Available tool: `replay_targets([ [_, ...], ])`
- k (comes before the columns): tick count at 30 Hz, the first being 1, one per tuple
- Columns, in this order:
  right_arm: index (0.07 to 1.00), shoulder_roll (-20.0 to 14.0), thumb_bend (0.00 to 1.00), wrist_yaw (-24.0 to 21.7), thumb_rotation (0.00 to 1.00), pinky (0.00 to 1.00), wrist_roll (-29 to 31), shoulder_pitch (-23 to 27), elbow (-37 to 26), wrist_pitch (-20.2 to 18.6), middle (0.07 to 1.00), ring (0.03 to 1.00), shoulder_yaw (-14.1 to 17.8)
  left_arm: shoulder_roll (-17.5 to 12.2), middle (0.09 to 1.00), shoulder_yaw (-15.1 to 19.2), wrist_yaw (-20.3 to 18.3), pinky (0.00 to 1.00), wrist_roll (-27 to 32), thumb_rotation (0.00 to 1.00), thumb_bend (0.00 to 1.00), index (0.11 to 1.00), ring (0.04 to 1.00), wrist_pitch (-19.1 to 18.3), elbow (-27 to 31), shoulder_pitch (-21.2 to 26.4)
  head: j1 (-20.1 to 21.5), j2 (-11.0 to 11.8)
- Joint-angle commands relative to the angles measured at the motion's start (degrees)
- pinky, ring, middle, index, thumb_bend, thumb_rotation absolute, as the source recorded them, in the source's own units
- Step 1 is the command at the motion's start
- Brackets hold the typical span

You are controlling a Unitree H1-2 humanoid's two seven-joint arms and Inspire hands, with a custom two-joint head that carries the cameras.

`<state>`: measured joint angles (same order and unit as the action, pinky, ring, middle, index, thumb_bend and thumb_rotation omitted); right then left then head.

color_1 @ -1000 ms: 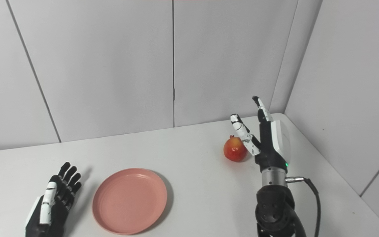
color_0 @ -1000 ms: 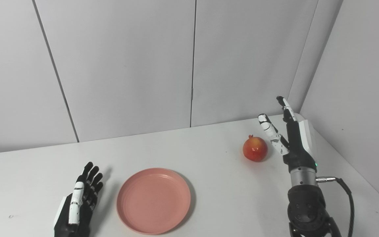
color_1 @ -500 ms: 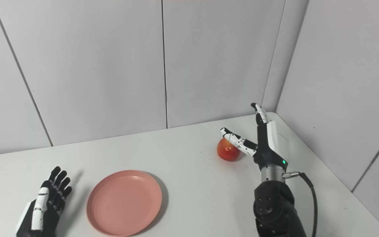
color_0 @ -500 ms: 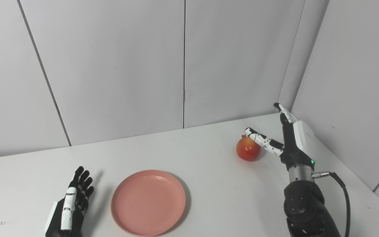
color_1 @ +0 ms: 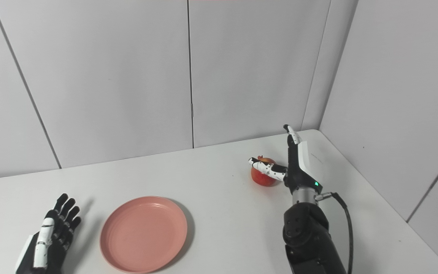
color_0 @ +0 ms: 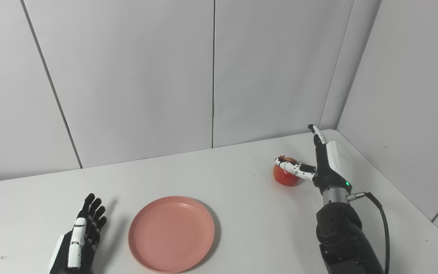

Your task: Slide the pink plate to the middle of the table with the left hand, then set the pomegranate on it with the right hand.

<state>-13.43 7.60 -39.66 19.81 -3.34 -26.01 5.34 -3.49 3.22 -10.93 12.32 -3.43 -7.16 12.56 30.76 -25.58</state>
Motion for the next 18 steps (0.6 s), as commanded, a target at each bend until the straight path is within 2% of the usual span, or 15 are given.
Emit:
replay_targets([
  [1,0.897,-1.59,0.83,1.39,0.48,0.71,-0.52,2.8,-0.07,0.41,0.899,0.849,-0.38,-0.63,1.0,-0.16,0.12,1.0,-0.18,1.0,0.32,0.993,0.991,-1.19,0.06,-0.65,-0.02,-0.18],
  [11,0.909,-0.95,0.86,-0.3,0.51,0.76,-1.38,5.08,4.7,-0.88,0.91,0.872,-1.17,-0.97,0.994,-0.22,0.16,1.0,-0.24,1.0,0.32,0.989,0.986,-1.49,0.76,-0.97,0.15,-0.59],
  [18,0.911,-1.13,0.88,-0.29,0.49,0.77,0.05,6.19,8.06,-0.82,0.913,0.877,-1.5,-1.03,0.992,-0.19,0.24,1.0,-0.1,1.0,0.32,0.982,0.983,-2.07,1.15,-0.96,0.17,-0.93],
])
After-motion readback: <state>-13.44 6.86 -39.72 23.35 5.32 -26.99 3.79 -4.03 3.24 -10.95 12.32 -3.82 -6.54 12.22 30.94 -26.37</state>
